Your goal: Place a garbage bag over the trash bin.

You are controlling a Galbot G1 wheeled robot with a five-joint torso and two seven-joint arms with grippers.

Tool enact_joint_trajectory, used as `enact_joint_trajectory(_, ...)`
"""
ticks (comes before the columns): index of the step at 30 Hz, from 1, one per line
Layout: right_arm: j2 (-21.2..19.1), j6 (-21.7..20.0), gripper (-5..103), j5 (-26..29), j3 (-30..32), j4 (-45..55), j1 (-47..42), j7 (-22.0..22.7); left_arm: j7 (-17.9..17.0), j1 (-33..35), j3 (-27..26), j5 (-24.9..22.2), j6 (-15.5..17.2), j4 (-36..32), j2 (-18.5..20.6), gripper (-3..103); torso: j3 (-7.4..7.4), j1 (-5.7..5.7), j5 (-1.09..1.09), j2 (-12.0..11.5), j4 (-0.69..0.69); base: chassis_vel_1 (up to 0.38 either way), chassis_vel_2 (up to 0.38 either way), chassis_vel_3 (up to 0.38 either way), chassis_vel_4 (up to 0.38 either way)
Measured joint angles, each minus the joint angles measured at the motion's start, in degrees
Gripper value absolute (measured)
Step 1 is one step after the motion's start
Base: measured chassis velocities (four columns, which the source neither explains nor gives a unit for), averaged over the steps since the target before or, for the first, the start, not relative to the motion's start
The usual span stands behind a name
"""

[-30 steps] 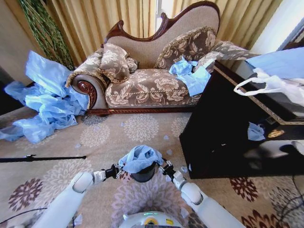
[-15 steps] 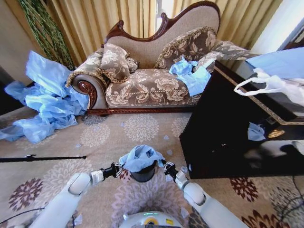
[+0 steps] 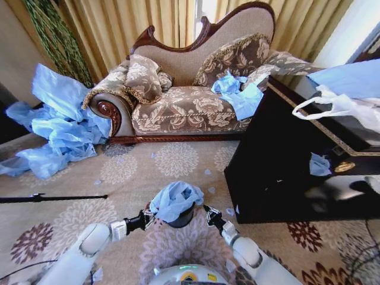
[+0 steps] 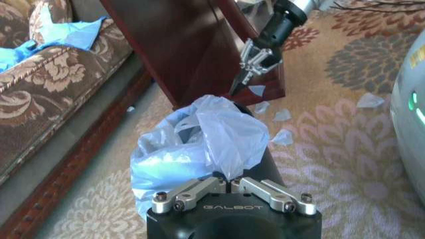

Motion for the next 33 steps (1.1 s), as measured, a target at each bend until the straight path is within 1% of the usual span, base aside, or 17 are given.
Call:
enact_joint_trajectory(1,0.0,0.0,0,0.0,0.0,0.0,0.0,0.0,0.0,0.0,0.0,0.0,0.0,0.0,0.0,0,0.0,0.0,0.0,0.0,0.0,0.0,0.0,0.0,0.0)
enact_joint_trajectory(4,0.15,-0.34,0,0.39,-0.12,0.03,0.4,0.39,0.82,-0.98,-0.07,1.78,-2.96,2.19,0.11,0,0.0,0.0,-0.01,0.0,0.0,0.0,0.0,0.0,0.0)
enact_joint_trajectory(9,0.38,-0.51,0,0.6,-0.43,-0.01,0.44,0.45,1.48,-0.76,1.02,3.91,-3.94,2.64,-0.58,0,0.0,0.0,0.01,0.0,-0.01,0.0,0.0,0.0,0.0)
enact_joint_trajectory(12,0.68,-0.64,0,0.81,-0.52,0.2,0.36,0.52,1.68,-0.29,2.62,6.39,-5.14,5.24,-3.04,0,0.0,0.0,-0.01,0.0,0.01,0.0,0.0,0.0,0.0)
enact_joint_trajectory(16,0.58,-0.7,0,1.06,-0.23,0.42,0.2,0.6,1.57,-0.83,3.07,7.19,-5.45,7.39,-4.36,0,0.0,0.0,0.0,0.0,0.01,0.0,0.0,0.0,0.0)
enact_joint_trajectory(17,0.48,-0.73,0,1.33,0.29,0.63,-0.05,0.77,1.31,-1.54,3.33,7.54,-5.57,8.88,-5.15,0,0.0,0.0,-0.01,0.0,0.0,0.0,0.0,0.0,0.0)
enact_joint_trajectory(20,0.44,-0.99,0,2.11,1.22,1.47,-0.6,1.46,0.84,-2.29,3.45,7.64,-5.66,10.11,-5.74,0,0.0,0.0,0.01,0.0,-0.01,0.0,0.0,0.0,0.0)
enact_joint_trajectory(24,0.37,-1.82,0,3.77,2.36,3.26,-1.35,2.89,0.24,-2.79,3.54,7.65,-5.65,11.25,-6.11,0,0.0,0.0,0.0,0.0,0.0,0.0,0.0,0.0,0.0)
enact_joint_trajectory(25,0.35,-2.35,0,4.45,2.58,4.27,-1.66,3.93,0.03,-2.96,3.54,7.71,-5.64,11.66,-6.35,0,0.0,0.0,0.01,-0.01,0.0,0.0,0.0,0.0,0.0)
enact_joint_trajectory(26,0.34,-3.98,-1,6.67,2.62,6.76,-2.25,6.22,-0.27,-3.04,3.51,7.78,-5.64,12.0,-6.78,0,0.0,0.0,-0.01,-0.01,0.0,0.0,0.0,0.0,0.0)
enact_joint_trajectory(27,0.34,-3.98,-1,6.67,2.62,6.76,-2.25,6.22,-0.27,-3.04,3.51,7.78,-5.64,12.0,-6.78,0,0.0,0.0,-0.01,-0.01,0.0,0.0,0.0,0.0,0.0)
enact_joint_trajectory(28,0.35,-5.43,-1,9.51,2.25,8.95,-2.63,8.54,-0.47,-3.02,3.47,7.8,-5.64,12.04,-7.04,0,0.0,0.0,-0.01,-0.01,0.0,0.0,0.0,0.0,0.0)
enact_joint_trajectory(29,0.45,-6.8,4,12.09,1.71,10.77,-2.81,11.01,-0.56,-2.98,3.48,7.8,-5.65,12.03,-7.2,0,0.0,0.0,-0.01,-0.01,-0.01,0.0,0.0,0.0,0.0)
enact_joint_trajectory(30,0.95,-10.25,9,19.79,-0.12,15.35,-3.0,18.14,-0.67,-2.8,3.47,7.81,-5.64,11.94,-7.49,0,0.0,0.0,0.0,-0.01,-0.01,0.0,0.0,0.0,0.0)
enact_joint_trajectory(31,0.95,-10.25,9,19.79,-0.12,15.35,-3.0,18.14,-0.67,-2.8,3.47,7.81,-5.64,11.94,-7.49,0,0.0,0.0,0.0,-0.01,-0.01,0.0,0.0,0.0,0.0)
enact_joint_trajectory(32,1.5,-12.55,20,26.41,-1.76,18.63,-2.93,23.57,-0.75,-2.63,3.45,7.82,-5.62,11.79,-7.68,0,0.0,0.0,-0.01,-0.01,0.0,0.0,0.0,0.0,0.0)
enact_joint_trajectory(33,2.03,-13.8,20,31.73,-3.06,20.91,-2.54,27.36,-0.8,-2.55,3.42,7.83,-5.6,11.66,-7.81,0,0.0,0.0,-0.01,-0.01,0.0,0.0,0.0,0.0,0.0)
